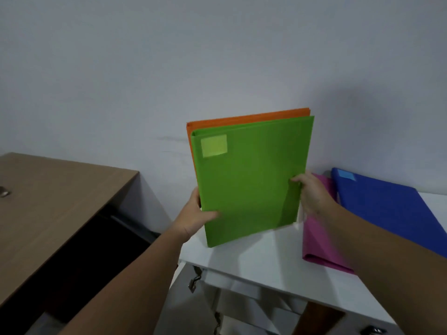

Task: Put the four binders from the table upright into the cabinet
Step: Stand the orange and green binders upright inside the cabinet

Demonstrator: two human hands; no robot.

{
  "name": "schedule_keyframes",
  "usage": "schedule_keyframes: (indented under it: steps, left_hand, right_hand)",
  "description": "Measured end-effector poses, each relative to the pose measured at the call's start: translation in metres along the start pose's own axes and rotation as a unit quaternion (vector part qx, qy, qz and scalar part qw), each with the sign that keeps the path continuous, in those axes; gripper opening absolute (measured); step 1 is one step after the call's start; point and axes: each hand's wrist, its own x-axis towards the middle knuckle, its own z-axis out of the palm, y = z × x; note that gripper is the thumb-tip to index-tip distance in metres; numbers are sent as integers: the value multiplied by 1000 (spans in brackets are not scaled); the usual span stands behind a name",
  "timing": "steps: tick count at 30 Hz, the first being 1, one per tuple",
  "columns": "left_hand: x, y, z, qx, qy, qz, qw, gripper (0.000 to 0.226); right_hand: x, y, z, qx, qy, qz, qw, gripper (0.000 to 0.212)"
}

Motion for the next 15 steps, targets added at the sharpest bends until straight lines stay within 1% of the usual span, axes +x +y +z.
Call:
schedule_keyframes:
  steps: [2, 4, 7, 9, 10, 12, 15]
  left_hand:
    - [0, -9, 0, 3, -2, -4, 1000, 95]
    - [-1, -13, 0, -1, 8, -2, 1000, 101]
    - [0, -12, -2, -2, 28, 12, 1000, 96]
    - [0, -13, -2, -6, 38, 14, 999, 92]
    - [-1, -15, 0, -4, 40, 9, 999, 91]
    - [-5, -20, 5, 9, 52, -5, 999, 89]
    - [-8, -19, 11, 43, 79, -16, 996, 81]
  right_hand:
    - [-3, 11, 0, -18, -4, -7, 1000, 20]
    - [-4, 17, 2, -42, -12, -17, 999, 20]
    - [-5, 15, 3, -39, -7, -33, 999, 24]
    - [-8, 19, 3, -59, -3, -41, 997, 29]
    - [-10, 24, 2, -73, -3, -37, 997, 29]
    - [-15, 37, 0, -95, 2, -22, 995, 21]
    - [-20, 45, -2, -88, 11, -12, 996, 18]
